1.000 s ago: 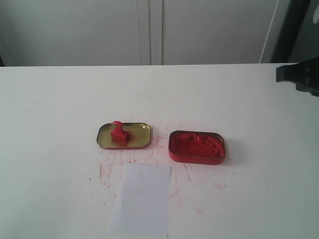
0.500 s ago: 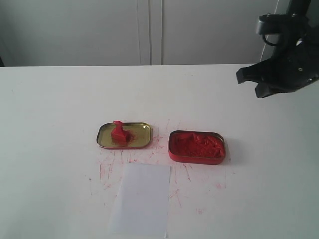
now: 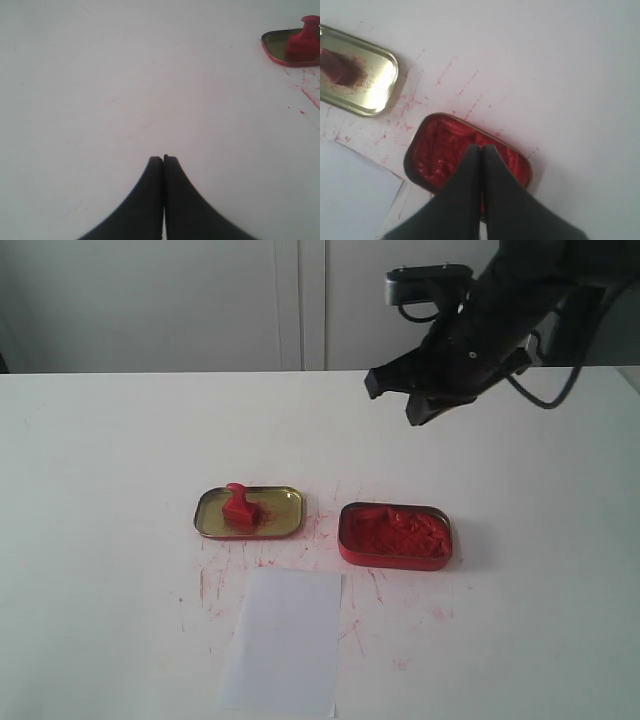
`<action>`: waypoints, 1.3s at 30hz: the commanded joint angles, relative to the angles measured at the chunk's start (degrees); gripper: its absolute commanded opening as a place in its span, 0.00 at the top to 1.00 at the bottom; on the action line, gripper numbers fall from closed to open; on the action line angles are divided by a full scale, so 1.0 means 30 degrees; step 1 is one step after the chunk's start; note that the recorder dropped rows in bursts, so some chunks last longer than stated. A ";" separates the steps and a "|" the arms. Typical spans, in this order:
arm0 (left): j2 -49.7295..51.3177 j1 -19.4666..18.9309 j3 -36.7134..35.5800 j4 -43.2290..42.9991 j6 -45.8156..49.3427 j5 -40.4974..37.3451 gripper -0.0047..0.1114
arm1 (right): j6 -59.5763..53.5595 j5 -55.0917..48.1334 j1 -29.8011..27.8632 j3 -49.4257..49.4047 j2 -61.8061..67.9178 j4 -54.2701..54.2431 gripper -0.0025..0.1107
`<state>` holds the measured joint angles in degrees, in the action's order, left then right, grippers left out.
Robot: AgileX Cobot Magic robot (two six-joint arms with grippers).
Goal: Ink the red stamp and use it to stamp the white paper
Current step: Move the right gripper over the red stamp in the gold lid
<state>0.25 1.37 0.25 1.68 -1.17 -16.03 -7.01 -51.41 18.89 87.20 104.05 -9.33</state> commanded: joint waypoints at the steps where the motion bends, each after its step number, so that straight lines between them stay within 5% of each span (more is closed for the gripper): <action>1: -0.0084 -0.0036 -0.0083 -0.0005 -0.0046 0.0055 0.96 | -0.0224 -0.0850 0.0879 0.1889 0.1216 -0.0040 0.98; 39: -0.0084 -0.0036 -0.0083 -0.0005 -0.0046 0.0055 0.96 | -0.2182 -0.4955 0.6044 1.1597 0.7972 0.0553 0.98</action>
<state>0.25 1.37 0.25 1.68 -1.17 -16.03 -10.88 -65.72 35.94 121.12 127.42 -8.04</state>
